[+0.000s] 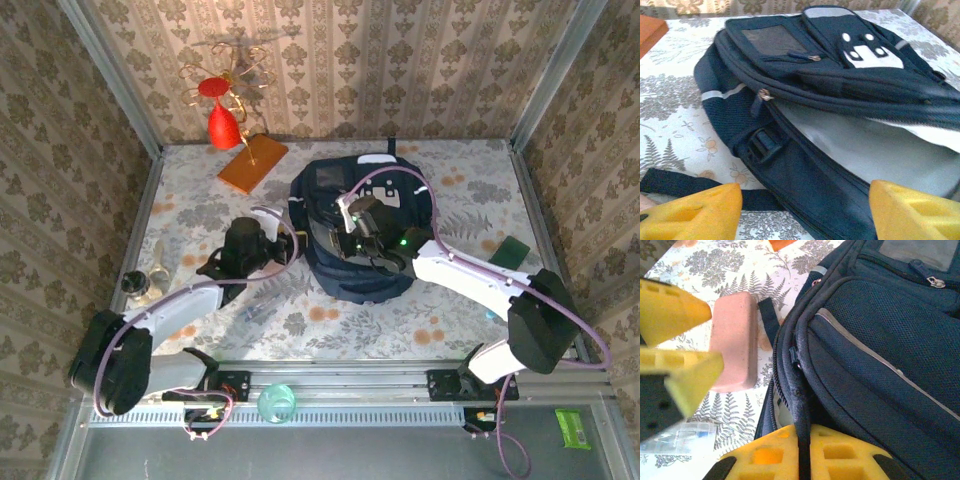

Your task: Pack books, pencil case, and school supplies into a backpack

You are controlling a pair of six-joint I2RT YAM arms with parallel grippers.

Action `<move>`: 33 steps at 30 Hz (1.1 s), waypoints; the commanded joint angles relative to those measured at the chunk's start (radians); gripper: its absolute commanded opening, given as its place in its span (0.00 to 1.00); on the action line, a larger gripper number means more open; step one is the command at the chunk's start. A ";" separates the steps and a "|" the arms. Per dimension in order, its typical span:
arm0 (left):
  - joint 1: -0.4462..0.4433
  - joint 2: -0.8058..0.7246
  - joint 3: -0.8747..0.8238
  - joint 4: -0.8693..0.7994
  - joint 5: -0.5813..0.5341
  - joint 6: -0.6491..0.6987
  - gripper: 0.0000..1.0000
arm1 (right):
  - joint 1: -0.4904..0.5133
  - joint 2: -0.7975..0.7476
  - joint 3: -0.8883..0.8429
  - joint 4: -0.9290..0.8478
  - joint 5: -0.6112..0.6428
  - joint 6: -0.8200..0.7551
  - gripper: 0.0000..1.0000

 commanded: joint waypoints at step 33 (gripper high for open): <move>0.099 0.350 0.164 -0.288 -0.407 -0.424 1.00 | -0.042 -0.008 0.162 -0.021 -0.103 -0.050 0.00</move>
